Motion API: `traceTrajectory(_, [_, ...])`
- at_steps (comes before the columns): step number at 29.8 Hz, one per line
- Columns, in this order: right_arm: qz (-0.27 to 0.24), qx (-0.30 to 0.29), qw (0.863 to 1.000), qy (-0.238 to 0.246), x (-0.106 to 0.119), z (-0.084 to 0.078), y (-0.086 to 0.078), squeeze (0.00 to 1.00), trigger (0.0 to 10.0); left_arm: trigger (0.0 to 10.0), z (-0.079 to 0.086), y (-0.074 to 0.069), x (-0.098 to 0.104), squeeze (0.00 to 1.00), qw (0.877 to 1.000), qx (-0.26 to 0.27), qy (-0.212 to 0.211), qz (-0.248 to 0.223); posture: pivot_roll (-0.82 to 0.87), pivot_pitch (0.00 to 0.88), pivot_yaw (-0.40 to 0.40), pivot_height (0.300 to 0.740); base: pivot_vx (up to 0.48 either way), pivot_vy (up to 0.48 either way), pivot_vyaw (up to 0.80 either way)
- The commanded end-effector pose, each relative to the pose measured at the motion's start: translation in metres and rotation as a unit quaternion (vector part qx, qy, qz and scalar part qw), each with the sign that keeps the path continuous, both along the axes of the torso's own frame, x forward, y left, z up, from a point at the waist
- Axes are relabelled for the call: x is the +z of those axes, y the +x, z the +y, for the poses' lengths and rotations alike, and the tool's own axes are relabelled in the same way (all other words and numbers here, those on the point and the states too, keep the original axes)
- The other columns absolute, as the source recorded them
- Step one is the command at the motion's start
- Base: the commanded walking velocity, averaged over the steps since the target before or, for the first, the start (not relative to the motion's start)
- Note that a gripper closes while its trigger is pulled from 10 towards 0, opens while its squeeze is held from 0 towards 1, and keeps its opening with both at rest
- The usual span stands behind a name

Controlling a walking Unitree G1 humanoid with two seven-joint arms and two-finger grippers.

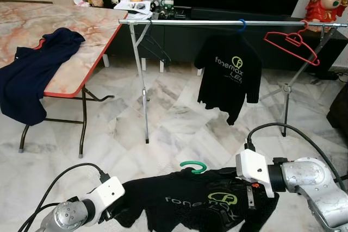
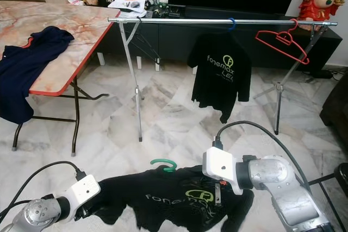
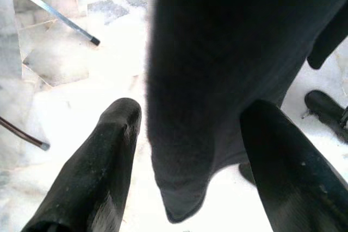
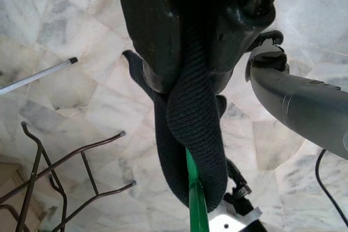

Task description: Hang hanger

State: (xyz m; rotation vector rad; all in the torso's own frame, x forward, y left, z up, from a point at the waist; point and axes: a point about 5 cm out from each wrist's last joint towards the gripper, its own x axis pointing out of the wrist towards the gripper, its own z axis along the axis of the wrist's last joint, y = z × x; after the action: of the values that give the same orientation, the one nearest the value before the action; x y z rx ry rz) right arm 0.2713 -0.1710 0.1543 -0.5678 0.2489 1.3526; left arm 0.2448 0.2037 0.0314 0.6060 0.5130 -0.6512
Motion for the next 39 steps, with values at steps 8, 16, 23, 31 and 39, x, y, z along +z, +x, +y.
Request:
traceTrajectory(8, [-0.013,0.016,1.000,0.012,0.0094,0.0055,0.0042,0.00,10.0,0.0,-0.0042,0.0001,-0.0057,0.00,1.000,0.000,-0.011,-0.005,0.05,0.097,-0.076,0.740,0.000,0.000,0.00])
traceTrajectory(16, [-0.012,0.013,1.000,0.013,0.0084,0.0038,0.0039,0.00,10.0,0.0,-0.0065,0.0020,-0.0057,0.00,1.000,0.001,-0.018,-0.009,0.05,0.102,-0.077,0.740,0.000,0.000,0.00])
traceTrajectory(23, [-0.012,0.009,1.000,0.017,0.0076,0.0051,0.0054,0.00,10.0,0.0,-0.0065,0.0034,-0.0059,0.00,1.000,-0.002,-0.018,-0.013,0.05,0.106,-0.074,0.740,0.000,0.000,0.00])
traceTrajectory(31, [-0.012,0.005,1.000,0.019,0.0064,0.0054,0.0054,0.00,10.0,0.0,-0.0062,0.0035,-0.0065,0.00,1.000,-0.004,-0.017,-0.012,0.05,0.106,-0.073,0.740,0.000,0.000,0.00])
traceTrajectory(39, [-0.026,-0.017,0.999,0.017,0.0063,0.0034,0.0083,0.00,10.0,0.0,-0.0069,-0.0007,-0.0093,0.00,1.000,-0.004,-0.015,-0.007,0.04,0.123,-0.072,0.740,0.000,0.000,0.00])
